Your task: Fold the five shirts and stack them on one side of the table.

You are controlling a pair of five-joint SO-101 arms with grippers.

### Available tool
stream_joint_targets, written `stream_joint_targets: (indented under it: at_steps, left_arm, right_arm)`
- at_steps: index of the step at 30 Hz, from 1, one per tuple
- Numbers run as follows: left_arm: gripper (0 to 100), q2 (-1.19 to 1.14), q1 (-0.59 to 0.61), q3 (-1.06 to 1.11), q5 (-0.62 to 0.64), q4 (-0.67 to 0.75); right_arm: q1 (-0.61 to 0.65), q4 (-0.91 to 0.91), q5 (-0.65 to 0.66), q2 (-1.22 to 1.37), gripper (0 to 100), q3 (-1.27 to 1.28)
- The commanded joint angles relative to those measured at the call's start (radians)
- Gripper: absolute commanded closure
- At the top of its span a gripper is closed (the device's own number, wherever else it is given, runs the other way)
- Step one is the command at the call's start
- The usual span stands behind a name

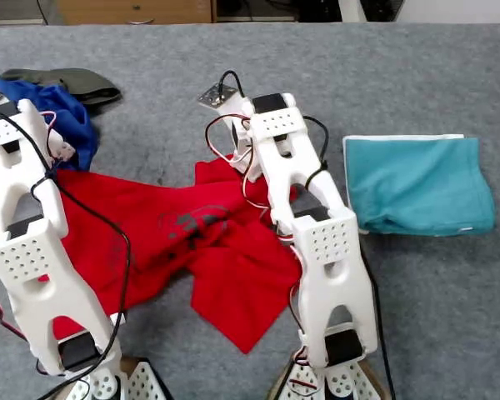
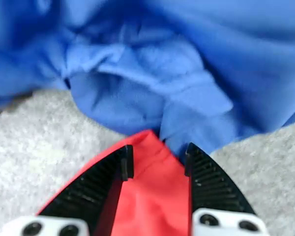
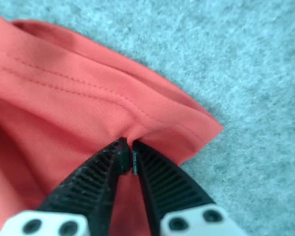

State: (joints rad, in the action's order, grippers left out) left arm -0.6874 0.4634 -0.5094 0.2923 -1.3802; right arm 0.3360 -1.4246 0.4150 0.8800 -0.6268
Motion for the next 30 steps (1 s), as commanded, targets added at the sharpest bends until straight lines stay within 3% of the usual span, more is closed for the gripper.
stream_joint_targets:
  at_steps: [1, 10, 20, 30]
  left_arm:
    - [82, 0.015, -0.014, -0.037, 0.009, -0.064]
    - [82, 0.015, -0.011, -0.041, 0.052, 0.040]
    - [82, 0.012, -0.014, 0.003, 0.055, 0.020]
    - [89, 0.012, -0.012, 0.017, 0.055, 0.026]
  right_arm:
    - [-0.005, 0.025, 0.008, -0.035, 99.0, 0.001]
    - [-0.005, 0.025, 0.008, -0.035, 99.0, 0.001]
    - [-0.005, 0.025, 0.006, -0.035, 99.0, 0.001]
    - [-0.005, 0.025, 0.006, -0.035, 99.0, 0.001]
